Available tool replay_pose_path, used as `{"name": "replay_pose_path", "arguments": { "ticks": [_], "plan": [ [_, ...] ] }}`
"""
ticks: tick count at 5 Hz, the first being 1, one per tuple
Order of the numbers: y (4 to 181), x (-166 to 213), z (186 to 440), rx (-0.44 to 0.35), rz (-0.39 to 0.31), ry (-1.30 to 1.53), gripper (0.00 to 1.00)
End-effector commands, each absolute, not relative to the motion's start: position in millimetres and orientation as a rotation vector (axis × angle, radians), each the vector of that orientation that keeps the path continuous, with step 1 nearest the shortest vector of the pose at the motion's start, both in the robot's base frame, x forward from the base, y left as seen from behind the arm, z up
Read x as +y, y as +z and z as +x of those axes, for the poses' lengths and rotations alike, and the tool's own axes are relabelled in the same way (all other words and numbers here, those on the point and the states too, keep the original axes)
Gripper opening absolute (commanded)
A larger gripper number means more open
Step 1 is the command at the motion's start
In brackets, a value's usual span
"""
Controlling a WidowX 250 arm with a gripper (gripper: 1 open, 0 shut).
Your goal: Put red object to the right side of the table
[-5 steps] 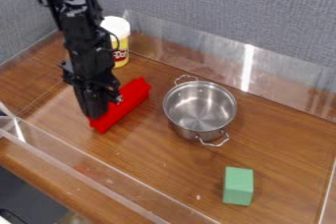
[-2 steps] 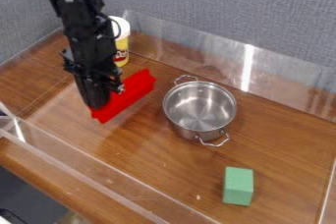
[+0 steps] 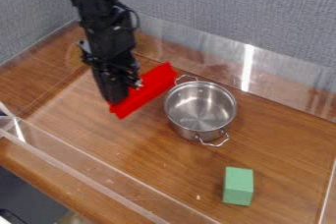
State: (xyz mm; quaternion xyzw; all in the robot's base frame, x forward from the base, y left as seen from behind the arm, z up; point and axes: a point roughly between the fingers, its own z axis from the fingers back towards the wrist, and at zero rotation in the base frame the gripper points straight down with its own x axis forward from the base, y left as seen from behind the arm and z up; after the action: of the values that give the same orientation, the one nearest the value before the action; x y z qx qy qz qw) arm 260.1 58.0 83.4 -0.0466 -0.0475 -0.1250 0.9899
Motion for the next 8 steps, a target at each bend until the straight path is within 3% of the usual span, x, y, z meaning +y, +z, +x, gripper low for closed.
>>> {"name": "replay_pose_path", "arguments": {
  "ticks": [1, 2, 6, 8],
  "plan": [
    [95.2, 40.3, 264.2, -0.149, -0.086, -0.301, 0.0],
    [88.9, 21.8, 267.7, -0.151, -0.101, -0.353, 0.0],
    [36.9, -23.1, 277.3, -0.12, -0.134, -0.467, 0.0],
    [28.1, -36.2, 273.6, -0.117, -0.152, -0.494, 0.0]
  ]
}}
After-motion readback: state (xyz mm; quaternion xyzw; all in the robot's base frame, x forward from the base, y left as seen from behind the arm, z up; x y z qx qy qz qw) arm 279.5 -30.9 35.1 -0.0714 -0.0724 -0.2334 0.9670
